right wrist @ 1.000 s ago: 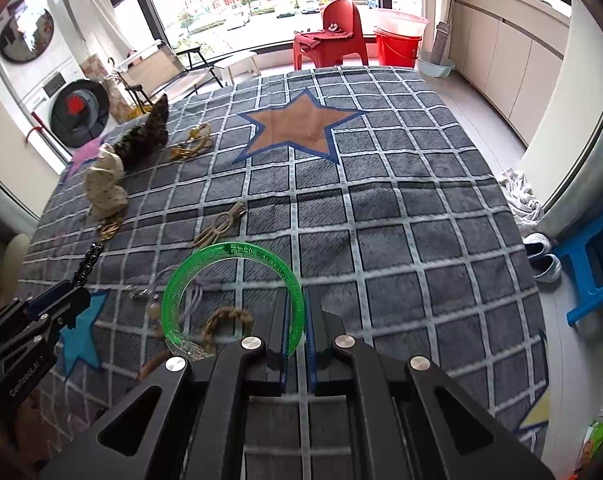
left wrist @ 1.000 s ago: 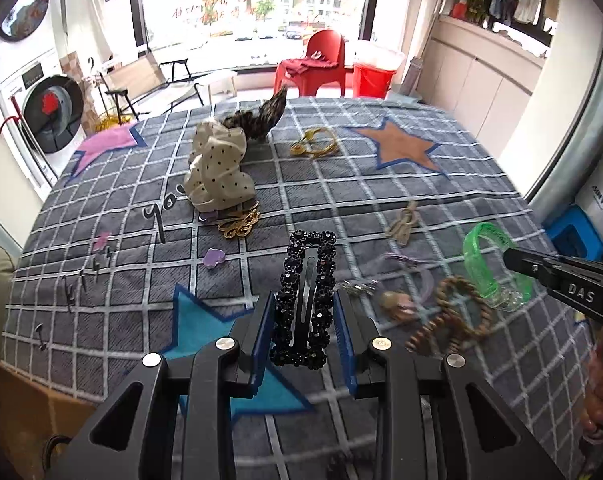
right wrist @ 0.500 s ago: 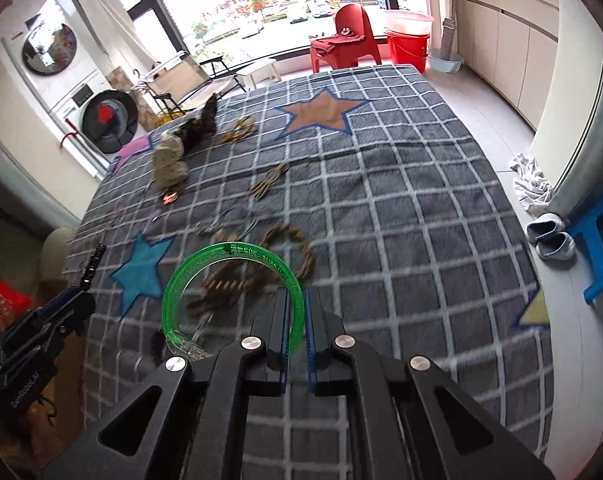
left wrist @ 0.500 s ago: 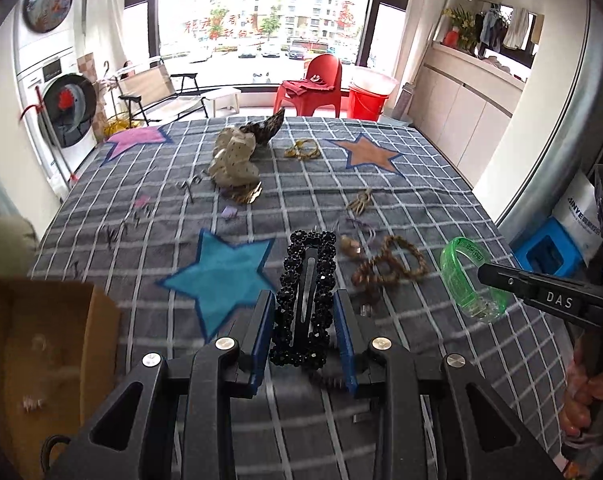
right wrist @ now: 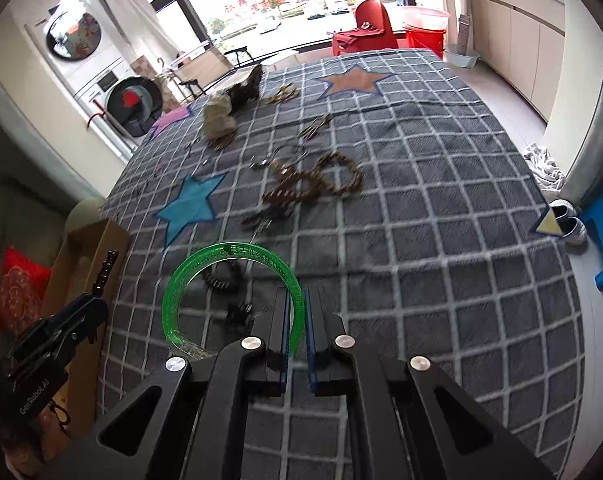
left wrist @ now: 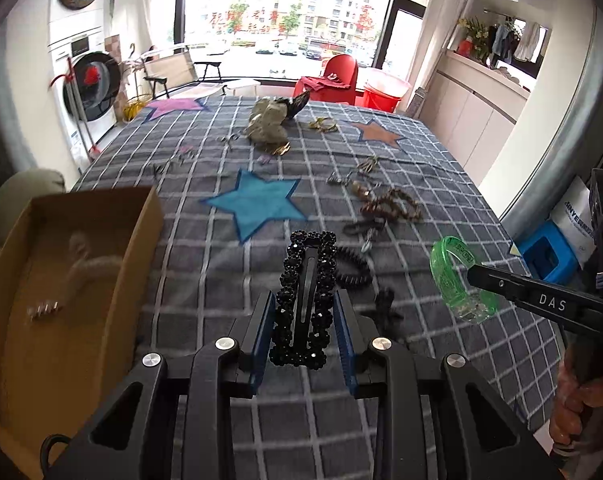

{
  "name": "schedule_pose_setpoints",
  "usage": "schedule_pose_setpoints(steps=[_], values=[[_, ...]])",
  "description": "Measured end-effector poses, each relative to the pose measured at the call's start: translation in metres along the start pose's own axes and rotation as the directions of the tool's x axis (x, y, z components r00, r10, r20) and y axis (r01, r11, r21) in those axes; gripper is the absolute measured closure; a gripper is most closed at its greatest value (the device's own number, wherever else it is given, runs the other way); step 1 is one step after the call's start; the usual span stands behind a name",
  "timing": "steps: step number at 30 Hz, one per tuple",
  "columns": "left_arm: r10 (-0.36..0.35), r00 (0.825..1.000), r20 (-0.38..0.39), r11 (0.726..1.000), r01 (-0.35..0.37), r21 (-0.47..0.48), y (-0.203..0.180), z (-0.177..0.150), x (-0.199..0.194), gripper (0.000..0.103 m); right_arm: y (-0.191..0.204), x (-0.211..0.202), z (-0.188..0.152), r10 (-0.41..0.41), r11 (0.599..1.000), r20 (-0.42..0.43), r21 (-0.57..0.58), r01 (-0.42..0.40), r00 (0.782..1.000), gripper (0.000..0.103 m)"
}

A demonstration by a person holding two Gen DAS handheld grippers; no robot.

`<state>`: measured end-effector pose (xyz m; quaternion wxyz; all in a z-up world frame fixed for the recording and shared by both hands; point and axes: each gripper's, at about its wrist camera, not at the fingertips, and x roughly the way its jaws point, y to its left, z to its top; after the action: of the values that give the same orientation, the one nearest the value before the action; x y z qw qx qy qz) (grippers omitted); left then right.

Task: Organize jewelry
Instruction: 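Carry the green bangle and black beaded clip with both tools over the box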

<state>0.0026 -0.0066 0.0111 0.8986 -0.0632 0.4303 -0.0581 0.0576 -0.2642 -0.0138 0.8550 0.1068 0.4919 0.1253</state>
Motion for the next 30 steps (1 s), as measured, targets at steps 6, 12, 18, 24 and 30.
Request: schedule_pose_setpoints(steps=[6, 12, 18, 24, 30], values=[[0.016, 1.000, 0.004, 1.000, -0.016, -0.022, 0.013, -0.027, -0.019, 0.071, 0.018, -0.003, -0.019, 0.017, 0.999, -0.006, -0.029, -0.017, 1.000, 0.095], [0.036, 0.999, 0.038, 0.998, -0.034, -0.051, 0.032, -0.043, -0.043, 0.071, 0.042, -0.010, -0.031, 0.034, 0.997, 0.001, -0.075, -0.034, 0.999, 0.095], [0.066, 0.995, 0.077, 0.994, -0.059, -0.094, 0.059, -0.054, -0.067, 0.071, 0.075, -0.014, -0.038, 0.058, 0.990, 0.002, -0.132, -0.057, 0.998, 0.095], [0.135, 0.984, 0.114, 0.982, -0.117, -0.150, 0.098, -0.064, -0.093, 0.071, 0.124, -0.015, -0.037, 0.108, 0.971, -0.007, -0.214, -0.107, 0.994, 0.095], [0.239, 0.964, 0.119, 0.953, -0.210, -0.217, 0.151, -0.073, -0.111, 0.071, 0.183, -0.006, -0.036, 0.150, 0.936, -0.032, -0.318, -0.153, 0.988, 0.095]])
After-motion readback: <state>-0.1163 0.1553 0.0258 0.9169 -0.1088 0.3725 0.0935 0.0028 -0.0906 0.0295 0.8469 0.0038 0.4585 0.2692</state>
